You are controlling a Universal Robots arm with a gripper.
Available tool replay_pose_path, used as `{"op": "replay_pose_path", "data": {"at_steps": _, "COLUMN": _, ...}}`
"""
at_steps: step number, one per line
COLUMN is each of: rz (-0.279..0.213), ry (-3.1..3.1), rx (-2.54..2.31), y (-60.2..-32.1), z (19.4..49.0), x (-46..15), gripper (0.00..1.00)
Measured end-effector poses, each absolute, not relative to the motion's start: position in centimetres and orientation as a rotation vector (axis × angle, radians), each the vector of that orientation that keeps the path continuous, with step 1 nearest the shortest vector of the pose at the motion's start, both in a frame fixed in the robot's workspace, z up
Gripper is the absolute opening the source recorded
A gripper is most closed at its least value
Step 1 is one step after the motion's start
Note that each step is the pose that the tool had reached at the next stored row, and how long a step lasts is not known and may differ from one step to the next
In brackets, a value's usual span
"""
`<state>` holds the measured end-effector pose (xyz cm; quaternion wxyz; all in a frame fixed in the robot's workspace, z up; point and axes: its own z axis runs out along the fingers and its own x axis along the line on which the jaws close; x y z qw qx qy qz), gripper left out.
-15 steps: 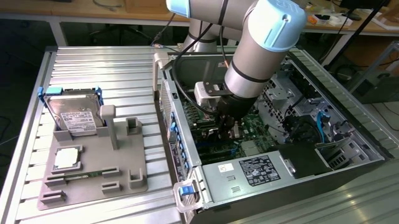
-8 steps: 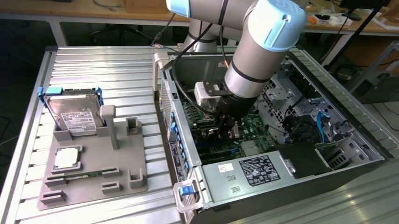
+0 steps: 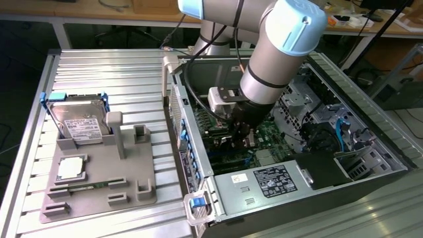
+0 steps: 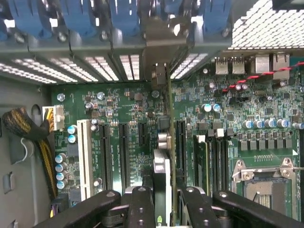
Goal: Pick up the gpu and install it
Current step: 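Insert the gpu into the slot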
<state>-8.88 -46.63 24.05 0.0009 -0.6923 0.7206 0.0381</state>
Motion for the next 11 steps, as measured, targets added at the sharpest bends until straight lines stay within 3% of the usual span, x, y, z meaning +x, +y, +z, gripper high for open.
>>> {"op": "replay_pose_path", "data": {"at_steps": 11, "rz": 0.129, "ry": 2.267, "rx": -2.178, "y": -46.67, "z": 24.22, "x": -8.26, "gripper": 0.27}}
